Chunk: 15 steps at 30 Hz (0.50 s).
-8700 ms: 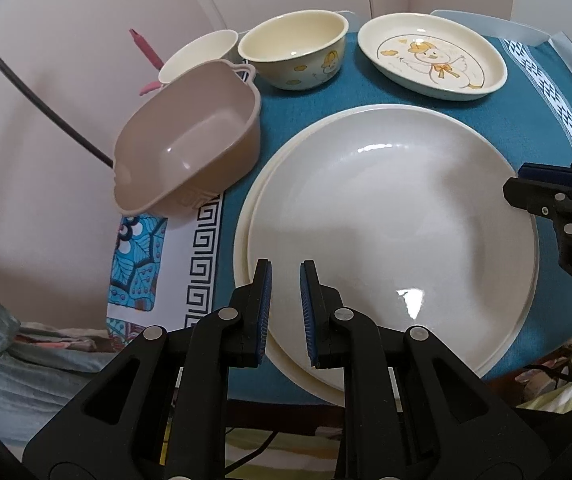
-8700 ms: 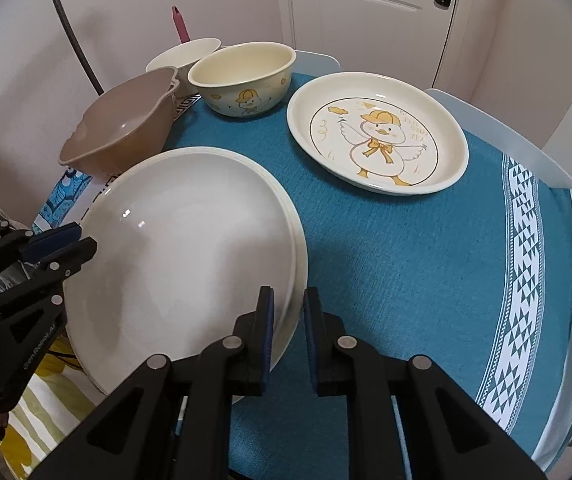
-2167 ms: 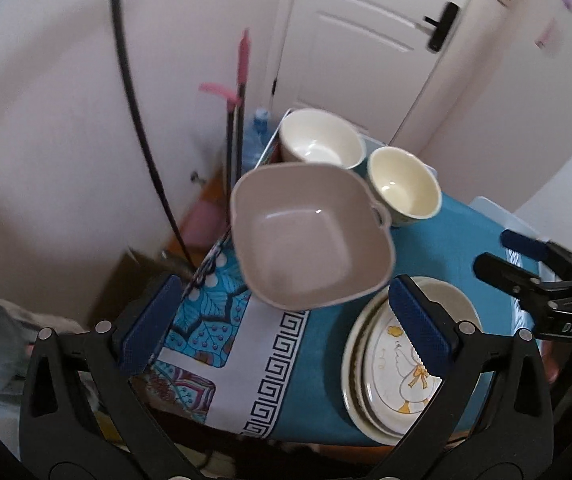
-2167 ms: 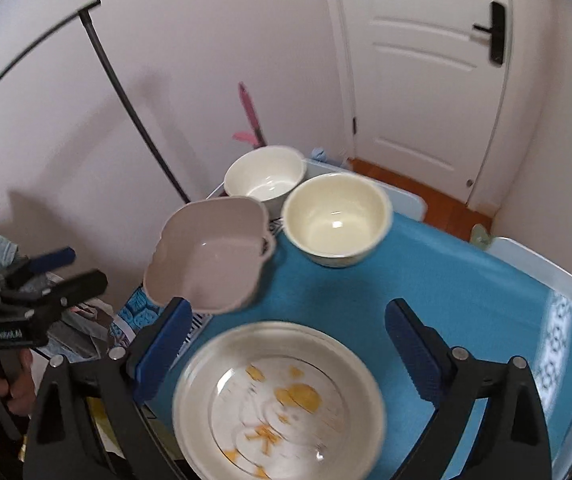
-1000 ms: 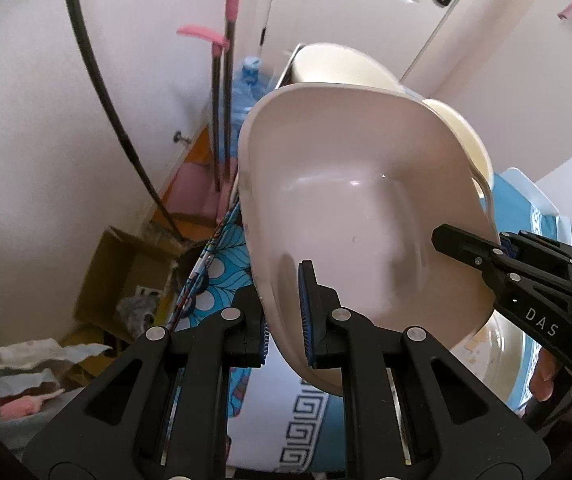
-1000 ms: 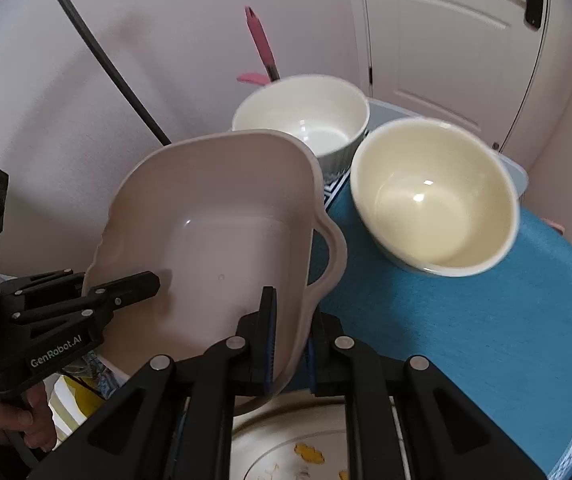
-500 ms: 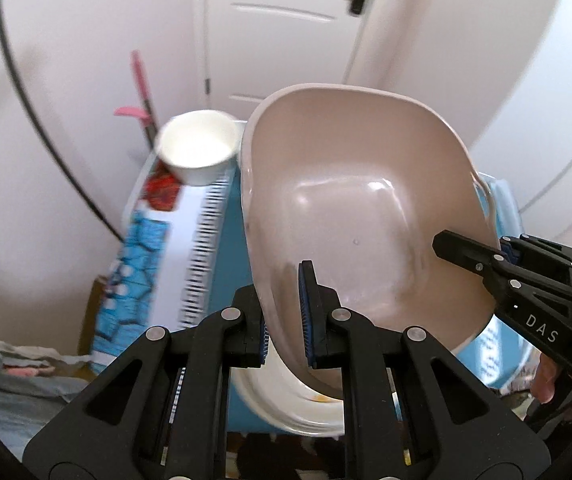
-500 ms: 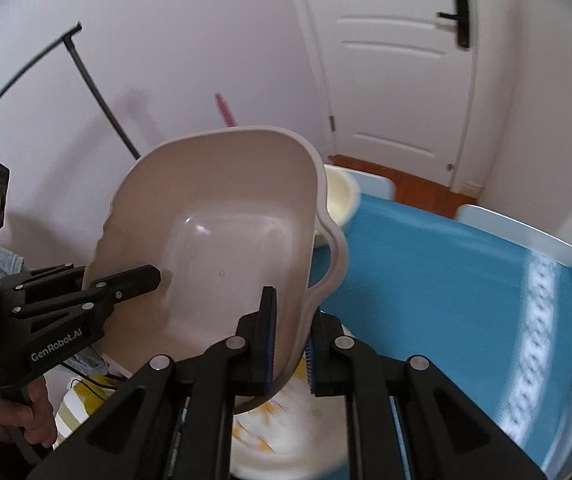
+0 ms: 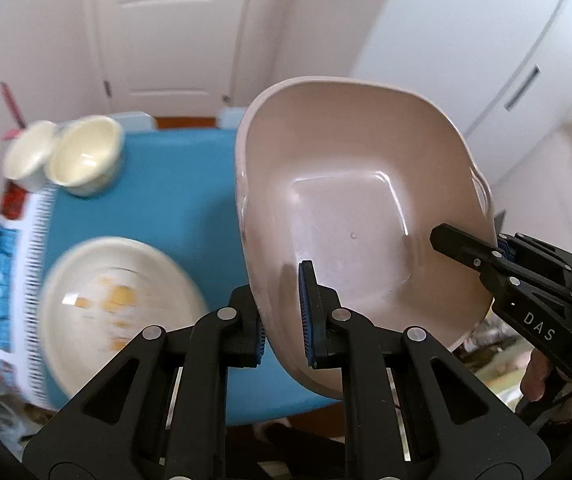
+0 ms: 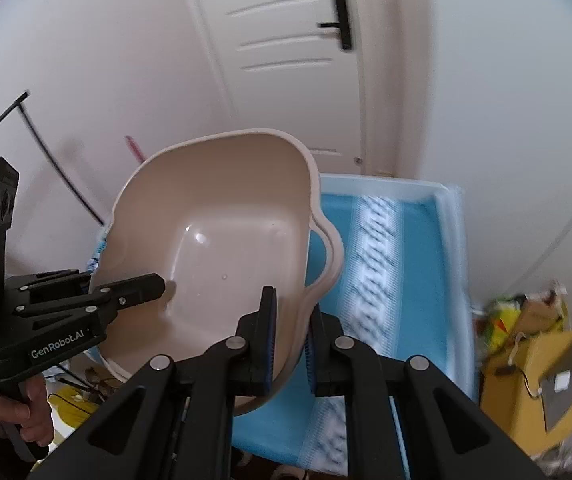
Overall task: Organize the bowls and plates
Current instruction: 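Lift the beige basin with both tools and lower it onto the open cloth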
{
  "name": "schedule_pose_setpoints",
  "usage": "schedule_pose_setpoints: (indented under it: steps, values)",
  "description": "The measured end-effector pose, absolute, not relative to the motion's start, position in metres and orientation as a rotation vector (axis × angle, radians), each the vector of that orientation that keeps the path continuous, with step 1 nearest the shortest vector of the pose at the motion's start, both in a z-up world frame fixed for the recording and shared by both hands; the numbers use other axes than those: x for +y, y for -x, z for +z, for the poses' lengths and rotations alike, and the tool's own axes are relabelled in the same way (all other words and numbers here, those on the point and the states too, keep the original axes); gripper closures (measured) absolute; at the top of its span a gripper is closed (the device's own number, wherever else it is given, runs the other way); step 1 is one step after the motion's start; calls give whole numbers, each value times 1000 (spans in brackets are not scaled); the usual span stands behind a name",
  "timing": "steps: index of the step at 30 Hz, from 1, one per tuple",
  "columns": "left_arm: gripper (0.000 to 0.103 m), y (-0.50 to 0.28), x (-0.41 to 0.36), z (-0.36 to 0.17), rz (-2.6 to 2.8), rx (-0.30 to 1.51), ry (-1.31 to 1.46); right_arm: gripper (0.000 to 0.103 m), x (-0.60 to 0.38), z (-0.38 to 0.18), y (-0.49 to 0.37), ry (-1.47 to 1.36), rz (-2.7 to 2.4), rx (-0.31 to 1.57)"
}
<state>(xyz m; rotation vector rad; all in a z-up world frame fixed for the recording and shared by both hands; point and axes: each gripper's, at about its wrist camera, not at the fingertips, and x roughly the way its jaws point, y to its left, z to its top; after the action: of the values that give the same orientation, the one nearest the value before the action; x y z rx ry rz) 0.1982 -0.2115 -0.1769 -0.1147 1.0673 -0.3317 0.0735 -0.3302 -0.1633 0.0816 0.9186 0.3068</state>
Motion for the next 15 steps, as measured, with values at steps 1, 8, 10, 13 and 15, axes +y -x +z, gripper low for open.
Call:
schedule_pose_setpoints:
  steps: [1,8,10,13,15]
  values:
    - [92,-199,-221,-184,-342,1082,116,91,-340,-169,-72,-88,295,927]
    - [92,-207,-270,-241,-363,1170,84,91,-395,-227,-76,-140,259,1015]
    - [92,-211,-276,-256,-362,1191,68,91,-402,-242,-78,-154,256,1035]
    - [92,-213,-285,-275,-359,1218,42,91,-408,-266,-82,-169,254,1062]
    - [92,-213,-290,-286,-359,1230,26,91,-408,-274,-83,-170,254,1071]
